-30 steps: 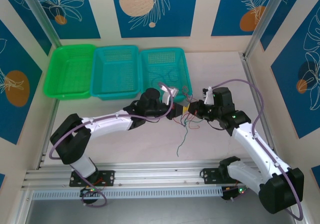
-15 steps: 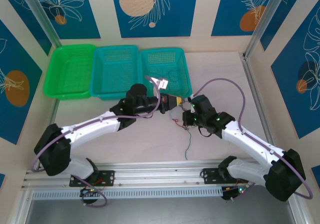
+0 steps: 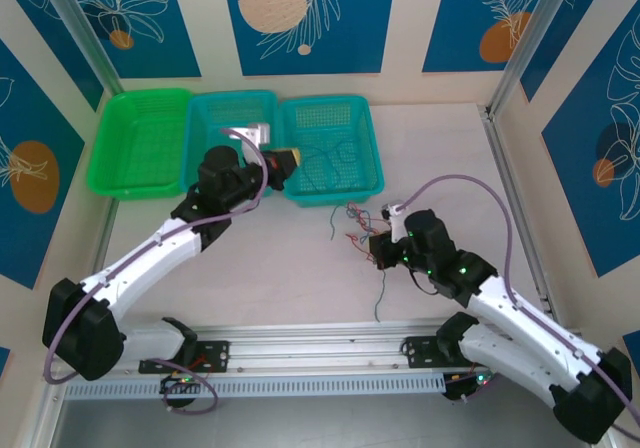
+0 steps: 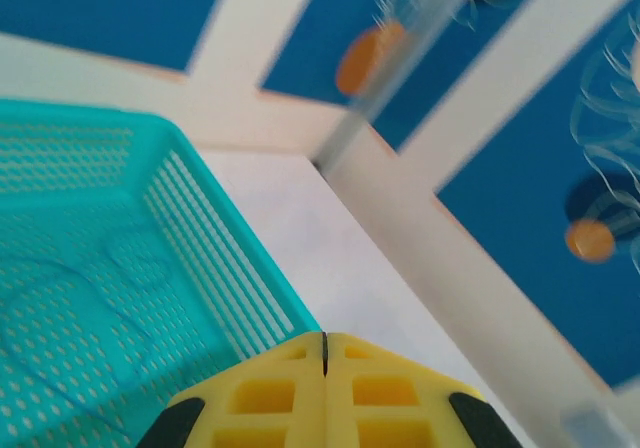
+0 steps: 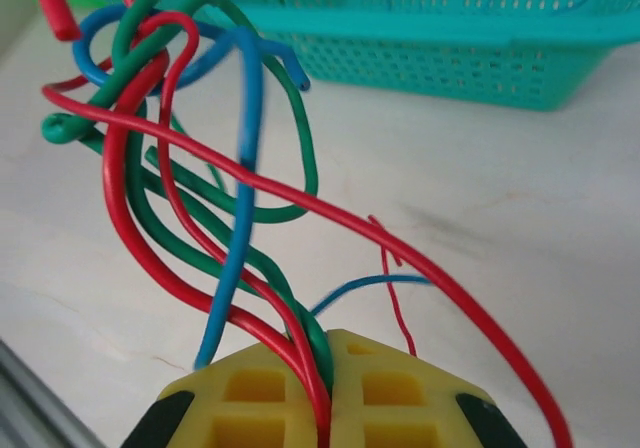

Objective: Untangle the cables

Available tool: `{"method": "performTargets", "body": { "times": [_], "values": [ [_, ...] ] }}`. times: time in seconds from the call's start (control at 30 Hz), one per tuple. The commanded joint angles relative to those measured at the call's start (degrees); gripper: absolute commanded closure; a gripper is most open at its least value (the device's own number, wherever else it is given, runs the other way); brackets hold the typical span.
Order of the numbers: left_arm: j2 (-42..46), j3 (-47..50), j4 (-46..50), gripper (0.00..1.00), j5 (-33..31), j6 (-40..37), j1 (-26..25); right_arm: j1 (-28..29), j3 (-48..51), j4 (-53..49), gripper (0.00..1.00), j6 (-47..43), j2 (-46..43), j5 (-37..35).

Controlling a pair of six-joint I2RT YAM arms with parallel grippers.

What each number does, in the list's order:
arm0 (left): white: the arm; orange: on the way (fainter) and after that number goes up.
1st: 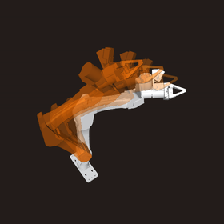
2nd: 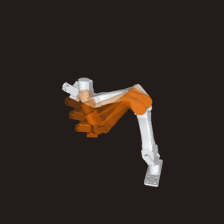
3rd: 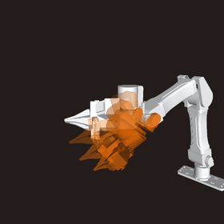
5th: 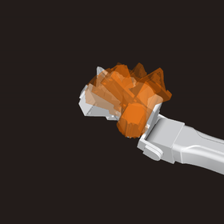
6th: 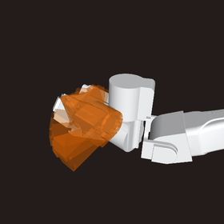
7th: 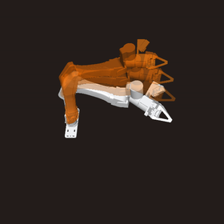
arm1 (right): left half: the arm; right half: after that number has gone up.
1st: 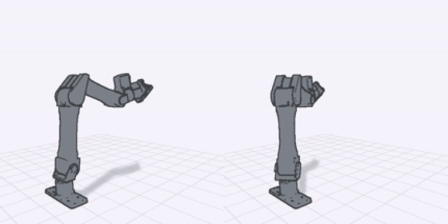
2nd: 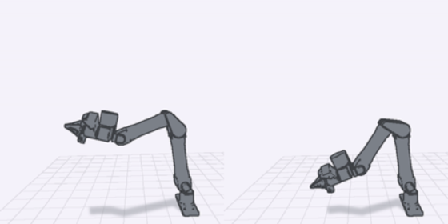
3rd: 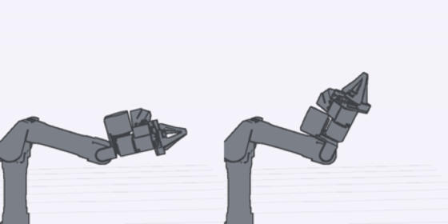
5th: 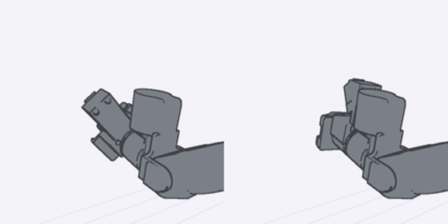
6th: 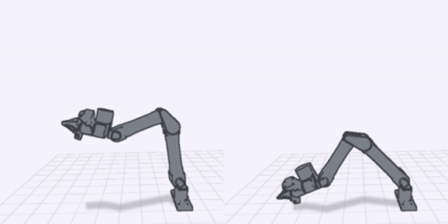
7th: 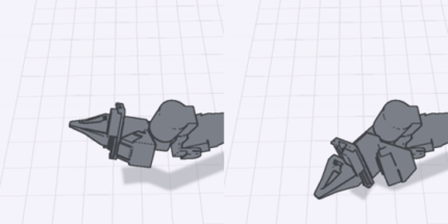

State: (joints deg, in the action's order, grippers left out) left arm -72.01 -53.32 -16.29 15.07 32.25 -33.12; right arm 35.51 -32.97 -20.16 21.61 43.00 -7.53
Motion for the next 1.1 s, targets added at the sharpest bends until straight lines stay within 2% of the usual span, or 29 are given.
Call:
{"method": "performTargets", "body": {
  "times": [0.0, 0.07, 0.17, 0.23, 0.3, 0.4, 0.47, 0.53, 0.57, 0.63, 0.73, 0.8, 0.93, 1.07],
  "values": [
    [4.4, 3.2, -5.2, 0.99, 11.4, -5.7, -3.7, -4.2, 0.1, 3.0, 1.00, 2.2, -0.3, 13.5],
    [8.0, 5.6, -1.2, 0.87, 7.8, -11.3, -6.8, -6.9, -0.6, 3.8, 1.00, 3.9, 0.6, 18.2],
    [11.4, 8.9, 3.8, 0.79, 6.1, -16.1, -9.5, -10.7, -0.8, 7.1, 1.00, 6.8, 1.5, 25.7],
    [11.9, 10.7, 4.3, 0.77, 6.4, -13.7, -9.9, -12.5, -1.4, 8.3, 1.00, 9.5, 2.4, 28.3],
    [11.1, 13.0, 0.2, 0.73, 9.2, -10.3, -11.1, -14.7, -2.4, 9.2, 1.00, 12.7, 4.2, 31.9],
    [10.1, 14.3, -1.8, 0.71, 8.3, -10.1, -13.2, -17.7, -3.7, 11.5, 1.00, 17.9, 7.4, 39.3],
    [10.2, 14.8, -0.6, 0.71, 5.0, -11.3, -13.3, -19.1, -5.1, 11.8, 1.00, 21.1, 9.3, 43.1],
    [10.9, 15.3, 1.6, 0.66, -0.6, -12.6, -12.7, -20.5, -6.7, 11.2, 1.00, 23.9, 11.2, 46.8],
    [11.3, 15.6, 1.8, 0.62, -0.4, -12.6, -11.8, -21.1, -7.6, 10.2, 1.00, 24.9, 12.2, 48.3],
    [11.5, 15.7, -1.3, 0.58, 4.1, -10.2, -10.1, -21.9, -8.9, 9.2, 1.00, 25.4, 13.9, 51.3],
    [9.5, 14.5, -10.2, 0.59, 13.3, -4.1, -9.9, -21.9, -9.6, 8.3, 1.00, 27.0, 15.7, 52.9],
    [7.5, 13.7, -16.5, 0.61, 14.5, 0.4, -10.6, -21.9, -10.3, 7.7, 1.00, 28.2, 17.4, 53.8],
    [6.2, 10.6, -15.6, 0.67, 9.8, 0.3, -12.0, -21.6, -11.3, 6.3, 1.00, 28.2, 19.6, 54.9],
    [3.6, 6.3, -8.2, 0.71, 1.9, -1.8, -12.0, -20.9, -11.9, 5.8, 1.00, 27.6, 19.8, 55.4]
  ]
}}
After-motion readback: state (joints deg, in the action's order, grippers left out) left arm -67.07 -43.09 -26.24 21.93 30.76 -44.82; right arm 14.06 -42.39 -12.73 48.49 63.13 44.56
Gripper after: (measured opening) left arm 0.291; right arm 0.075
